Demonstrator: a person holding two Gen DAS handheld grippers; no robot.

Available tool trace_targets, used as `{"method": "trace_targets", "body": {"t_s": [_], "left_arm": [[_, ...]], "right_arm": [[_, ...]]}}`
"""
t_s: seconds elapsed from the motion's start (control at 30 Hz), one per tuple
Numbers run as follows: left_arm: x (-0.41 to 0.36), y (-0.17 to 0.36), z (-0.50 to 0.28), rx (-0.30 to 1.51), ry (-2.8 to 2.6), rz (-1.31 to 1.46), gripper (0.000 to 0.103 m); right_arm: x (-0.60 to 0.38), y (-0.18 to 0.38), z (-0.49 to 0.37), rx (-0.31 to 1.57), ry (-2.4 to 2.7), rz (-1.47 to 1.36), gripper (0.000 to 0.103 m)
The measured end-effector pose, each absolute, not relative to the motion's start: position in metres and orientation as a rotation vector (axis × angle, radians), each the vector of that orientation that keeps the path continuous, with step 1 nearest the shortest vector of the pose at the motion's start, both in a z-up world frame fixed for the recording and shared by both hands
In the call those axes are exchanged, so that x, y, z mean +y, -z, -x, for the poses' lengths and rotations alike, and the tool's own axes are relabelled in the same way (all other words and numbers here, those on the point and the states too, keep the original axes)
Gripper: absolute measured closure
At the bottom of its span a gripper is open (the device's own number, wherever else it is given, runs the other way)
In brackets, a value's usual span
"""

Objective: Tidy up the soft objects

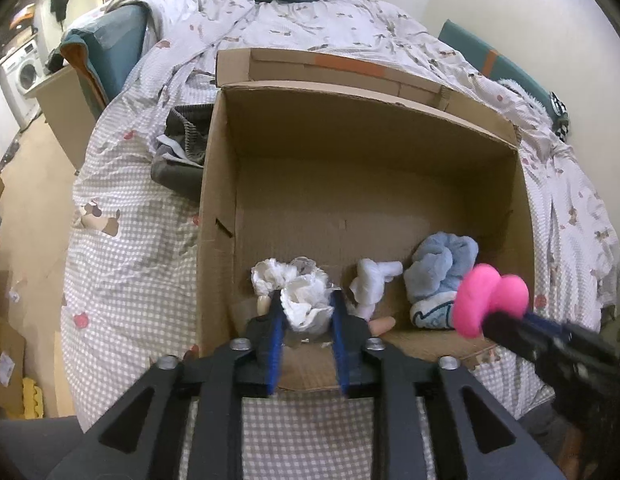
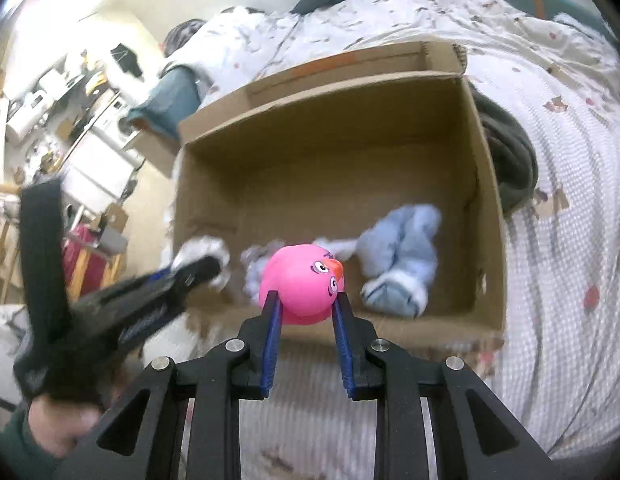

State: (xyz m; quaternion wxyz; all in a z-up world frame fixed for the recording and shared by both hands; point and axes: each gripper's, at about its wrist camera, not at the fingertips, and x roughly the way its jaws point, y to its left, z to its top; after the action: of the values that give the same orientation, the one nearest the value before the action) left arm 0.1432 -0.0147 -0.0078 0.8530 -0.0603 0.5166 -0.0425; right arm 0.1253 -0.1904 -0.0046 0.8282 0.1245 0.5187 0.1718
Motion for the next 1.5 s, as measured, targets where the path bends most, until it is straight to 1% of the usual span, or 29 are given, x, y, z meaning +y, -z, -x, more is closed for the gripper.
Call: {"method": "trace_targets", "body": {"t_s": [0.03, 0.07, 0.1, 0.13, 0.17, 0.2, 0.23, 0.3, 0.5, 0.57, 0.6, 0.63, 0.67, 0.73, 0.77, 0.8, 0.97, 1.2, 1.27, 1.5], "left_arm": [[-0.014, 0.009, -0.143, 1.092, 0.085, 0.131, 0.063], [-0.013, 0.009, -0.143, 1.092, 0.083, 0.135, 0.056], [-0.011, 0.007, -0.141, 1.083, 0.077, 0.143, 0.046], [-0.010, 0.006, -0.140, 1.075, 0.072, 0.145, 0.039], [-0.009, 0.003, -0.138, 1.062, 0.062, 0.145, 0.038], [-0.008, 0.002, -0.137, 1.055, 0.059, 0.147, 0.037], [-0.008, 0.000, -0.135, 1.046, 0.062, 0.147, 0.037], [-0.009, -0.003, -0.133, 1.035, 0.068, 0.137, 0.037], [-0.007, -0.022, -0.119, 0.958, 0.068, 0.136, 0.037], [-0.008, -0.037, -0.109, 0.891, 0.056, 0.104, 0.037], [-0.008, -0.043, -0.105, 0.865, 0.047, 0.090, 0.037], [-0.008, -0.050, -0.098, 0.831, 0.040, 0.072, 0.037], [-0.008, -0.055, -0.094, 0.813, 0.040, 0.061, 0.037], [-0.009, -0.062, -0.083, 0.786, 0.031, 0.032, 0.027], [-0.009, -0.065, -0.078, 0.780, 0.017, 0.018, 0.012], [-0.008, -0.067, -0.072, 0.771, 0.002, 0.007, 0.004], [-0.005, -0.068, -0.048, 0.779, -0.016, -0.013, 0.001], [-0.005, -0.056, -0.025, 0.785, 0.027, 0.007, 0.001], [-0.004, -0.051, -0.025, 0.774, 0.024, 0.012, 0.001], [0.001, -0.037, -0.034, 0.825, 0.044, 0.067, 0.001]], "right_arm": [[-0.190, 0.007, -0.129, 1.102, -0.360, -0.261, 0.075], [-0.189, 0.010, -0.133, 1.106, -0.363, -0.268, 0.075], [-0.188, 0.011, -0.136, 1.112, -0.363, -0.272, 0.075], [-0.188, 0.013, -0.137, 1.115, -0.353, -0.269, 0.075], [-0.190, 0.013, -0.137, 1.114, -0.345, -0.264, 0.073], [-0.192, 0.013, -0.136, 1.111, -0.339, -0.262, 0.067], [-0.195, 0.013, -0.138, 1.107, -0.337, -0.269, 0.052], [-0.205, 0.009, -0.132, 1.083, -0.336, -0.298, 0.028], [-0.223, -0.013, -0.113, 1.019, -0.312, -0.282, 0.028], [-0.229, -0.027, -0.103, 0.967, -0.300, -0.266, 0.025], [-0.231, -0.036, -0.098, 0.932, -0.285, -0.254, 0.017], [-0.231, -0.043, -0.092, 0.900, -0.275, -0.246, 0.005], [-0.231, -0.050, -0.088, 0.870, -0.267, -0.239, 0.000], [-0.232, -0.063, -0.078, 0.809, -0.251, -0.224, 0.000], [-0.230, -0.067, -0.074, 0.788, -0.247, -0.212, 0.000], [-0.230, -0.071, -0.069, 0.769, -0.242, -0.196, 0.000], [-0.222, -0.076, -0.045, 0.701, -0.227, -0.114, 0.000], [-0.220, -0.047, -0.028, 0.741, -0.200, -0.096, 0.000], [-0.219, -0.040, -0.028, 0.748, -0.200, -0.098, 0.000], [-0.214, -0.031, -0.035, 0.767, -0.193, -0.078, 0.000]]}}
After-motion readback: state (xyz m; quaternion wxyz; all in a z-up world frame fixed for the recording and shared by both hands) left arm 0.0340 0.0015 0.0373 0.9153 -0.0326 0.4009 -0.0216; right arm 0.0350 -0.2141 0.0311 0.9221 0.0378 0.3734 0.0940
